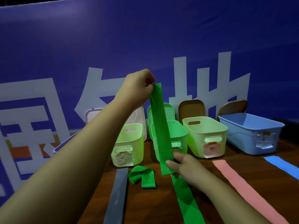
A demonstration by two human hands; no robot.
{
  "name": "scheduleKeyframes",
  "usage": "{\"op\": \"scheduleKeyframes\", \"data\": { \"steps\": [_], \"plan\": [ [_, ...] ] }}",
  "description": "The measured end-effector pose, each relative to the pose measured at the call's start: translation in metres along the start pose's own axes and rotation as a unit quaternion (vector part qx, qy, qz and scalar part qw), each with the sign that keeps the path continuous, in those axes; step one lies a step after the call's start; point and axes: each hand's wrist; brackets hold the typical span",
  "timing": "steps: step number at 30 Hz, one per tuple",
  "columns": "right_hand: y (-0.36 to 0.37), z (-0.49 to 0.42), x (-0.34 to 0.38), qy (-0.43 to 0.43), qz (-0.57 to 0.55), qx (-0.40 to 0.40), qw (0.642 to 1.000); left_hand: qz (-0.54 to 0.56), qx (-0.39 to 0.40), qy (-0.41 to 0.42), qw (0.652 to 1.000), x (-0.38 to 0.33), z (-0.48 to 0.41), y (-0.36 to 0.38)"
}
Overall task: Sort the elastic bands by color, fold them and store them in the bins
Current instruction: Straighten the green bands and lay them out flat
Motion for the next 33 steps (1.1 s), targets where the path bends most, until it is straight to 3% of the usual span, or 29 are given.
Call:
{"op": "scheduleKeyframes", "data": {
  "steps": [4, 11, 25, 33],
  "plan": [
    [-0.003, 0.041, 0.001, -0.034, 0.021, 0.018, 0.999, 0.017, -0.004, -0.042, 0.999, 0.009, 0.007, 0.01],
    [-0.002, 0.116, -0.027, -0.05, -0.055, -0.009, 0.997, 0.038, 0.024, -0.106, 0.993, 0.008, 0.046, 0.057],
    [-0.002, 0.2, -0.053, 0.067, 0.01, -0.036, 0.997, 0.052, 0.21, -0.11, 0.97, -0.017, 0.151, 0.166],
    [0.002, 0.201, -0.058, 0.089, 0.049, -0.057, 0.993, 0.052, 0.241, -0.129, 0.961, -0.011, 0.18, 0.194]
  ]
}}
Point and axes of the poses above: each hand's wrist, its own z-axis away from the middle knuckle, its own y-axis out of the palm, x = y × z, and after that the axes turned 9 degrees about y, right-handed
